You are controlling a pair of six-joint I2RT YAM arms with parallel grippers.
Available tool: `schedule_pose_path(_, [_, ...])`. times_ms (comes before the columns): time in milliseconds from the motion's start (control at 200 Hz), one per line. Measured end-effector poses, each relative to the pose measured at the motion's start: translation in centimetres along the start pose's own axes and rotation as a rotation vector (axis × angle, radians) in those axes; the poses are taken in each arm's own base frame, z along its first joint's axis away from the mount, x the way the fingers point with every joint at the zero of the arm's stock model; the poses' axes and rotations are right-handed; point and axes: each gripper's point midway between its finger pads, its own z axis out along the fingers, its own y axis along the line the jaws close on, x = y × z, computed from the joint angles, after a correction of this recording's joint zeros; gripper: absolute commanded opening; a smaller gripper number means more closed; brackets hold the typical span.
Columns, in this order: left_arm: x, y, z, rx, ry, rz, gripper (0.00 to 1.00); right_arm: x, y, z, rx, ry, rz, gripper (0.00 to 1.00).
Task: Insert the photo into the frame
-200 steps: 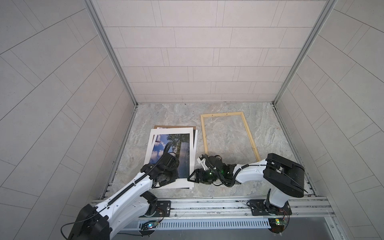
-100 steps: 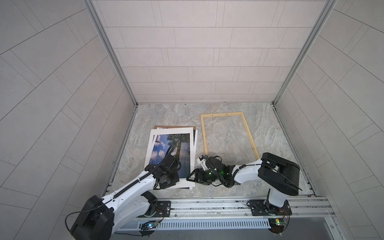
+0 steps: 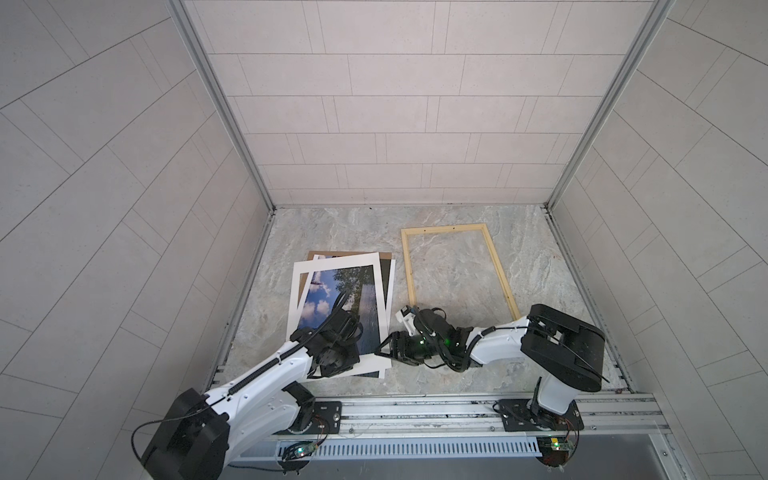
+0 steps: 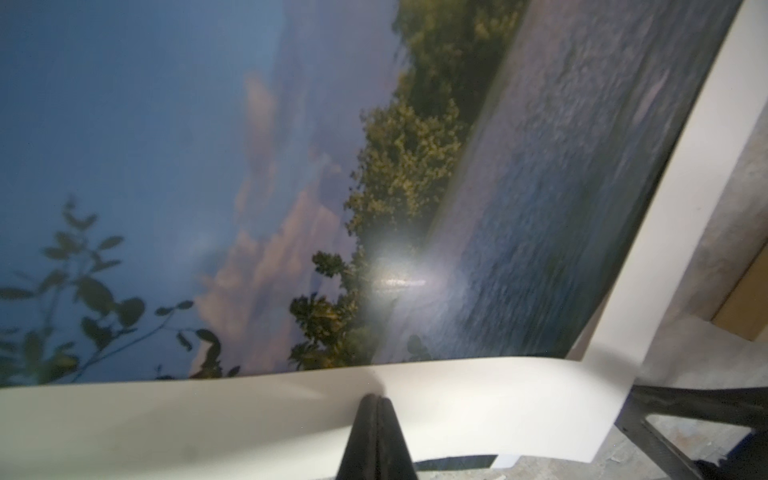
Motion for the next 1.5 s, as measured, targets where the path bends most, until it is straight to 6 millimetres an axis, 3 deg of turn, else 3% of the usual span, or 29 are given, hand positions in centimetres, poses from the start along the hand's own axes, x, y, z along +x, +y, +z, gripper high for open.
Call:
schedule_pose_path(305, [0.0,-0.8,0.2,0.038,0.005,0.005,0.0,-0.4,3.2,-0.8,-0.097,-0.023,-0.032,0.61])
schedule_pose_path(535, [-0.1,-1.2,0.2,0.052,0.005,0.007,0.01,-0.8,4.2,-0.4,-0.118,-0.025,-0.051,0.55])
schedule_pose_path(786, [0.0,-1.3,0.1,0.07,0.0,0.001,0.01,-0.7,1.9,1.4,-0.065,-0.004,-0.055,0.37])
schedule_pose_path(921, [0.1,-1.3,0.1,0.076,0.003,0.001,0.01,-0.4,0.3,2.2,-0.032,0.015,-0.036,0.17])
schedule_pose_path(1066, [0.2,-1.3,0.0,0.081,0.0,0.001,0.01,-0.3,0.2,2.3,-0.036,0.017,-0.043,0.0])
schedule_pose_path(1181, [0.2,-1.3,0.0,0.08,0.001,0.002,0.01,-0.4,0.4,2.3,-0.041,0.011,-0.043,0.0])
schedule_pose_path(1336, [0.0,-1.4,-1.1,0.06,-0.003,0.003,0.08,-0.7,0.0,2.2,-0.015,-0.009,-0.07,0.0])
schedule_pose_path(1416, [-0.9,-2.1,-2.9,0.066,-0.046,0.009,0.2,-0.7,-0.2,1.5,0.025,-0.02,-0.105,0.0])
schedule_pose_path(1501, [-3.0,-3.8,-6.1,0.11,-0.139,0.034,0.36,-0.7,0.5,0.3,0.076,-0.044,-0.183,0.0])
